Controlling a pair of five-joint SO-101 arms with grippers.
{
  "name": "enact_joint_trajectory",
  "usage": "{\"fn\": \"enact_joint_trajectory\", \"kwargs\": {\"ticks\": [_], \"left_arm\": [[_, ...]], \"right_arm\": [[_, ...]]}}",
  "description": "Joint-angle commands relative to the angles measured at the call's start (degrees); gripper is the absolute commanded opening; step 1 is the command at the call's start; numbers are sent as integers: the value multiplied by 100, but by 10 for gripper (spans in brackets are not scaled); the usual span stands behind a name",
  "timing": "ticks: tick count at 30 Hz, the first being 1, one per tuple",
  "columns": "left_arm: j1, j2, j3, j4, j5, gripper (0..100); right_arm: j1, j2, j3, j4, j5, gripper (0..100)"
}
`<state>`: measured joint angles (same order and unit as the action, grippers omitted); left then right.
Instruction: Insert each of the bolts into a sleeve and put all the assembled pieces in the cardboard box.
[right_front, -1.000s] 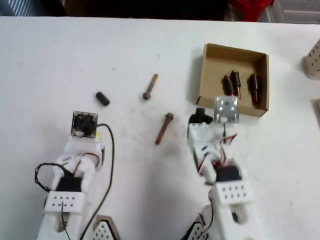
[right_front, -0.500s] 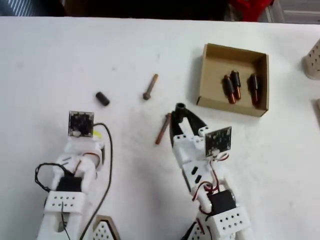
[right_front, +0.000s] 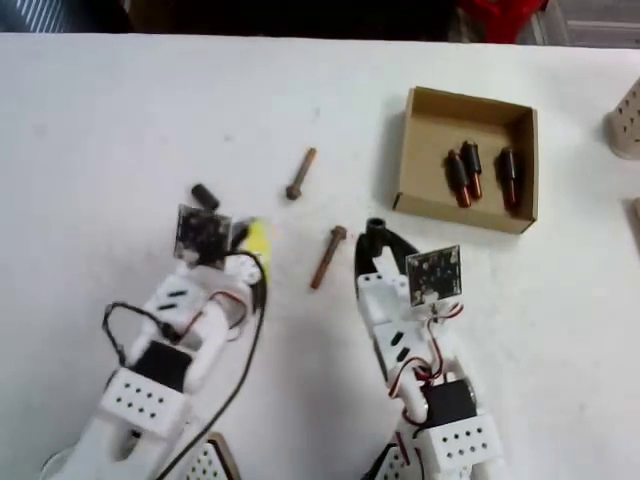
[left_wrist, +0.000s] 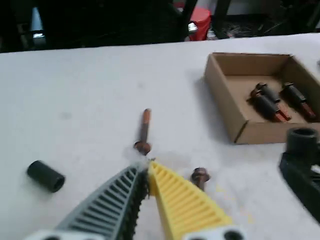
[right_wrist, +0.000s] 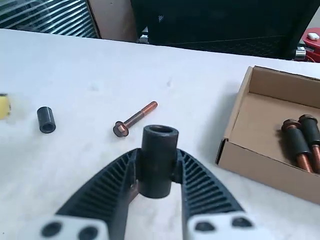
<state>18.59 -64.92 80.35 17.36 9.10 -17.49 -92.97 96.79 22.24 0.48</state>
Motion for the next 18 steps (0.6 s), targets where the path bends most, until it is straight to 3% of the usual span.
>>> {"fn": "enact_joint_trajectory", "kwargs": {"ticks": [1, 7, 14, 18], "left_arm": [[488, 848, -993, 88, 316, 24], [541, 3477, -2303, 35, 334, 46], [585, 5314, -3174, 35, 334, 283], [760, 5895, -3604, 79, 334, 247]], "right_arm": [[488, -171, 44, -31, 97, 16], [1314, -171, 44, -31, 105, 16], [1930, -127, 44, 13, 105, 16], [1921, -127, 44, 13, 105, 16]]}}
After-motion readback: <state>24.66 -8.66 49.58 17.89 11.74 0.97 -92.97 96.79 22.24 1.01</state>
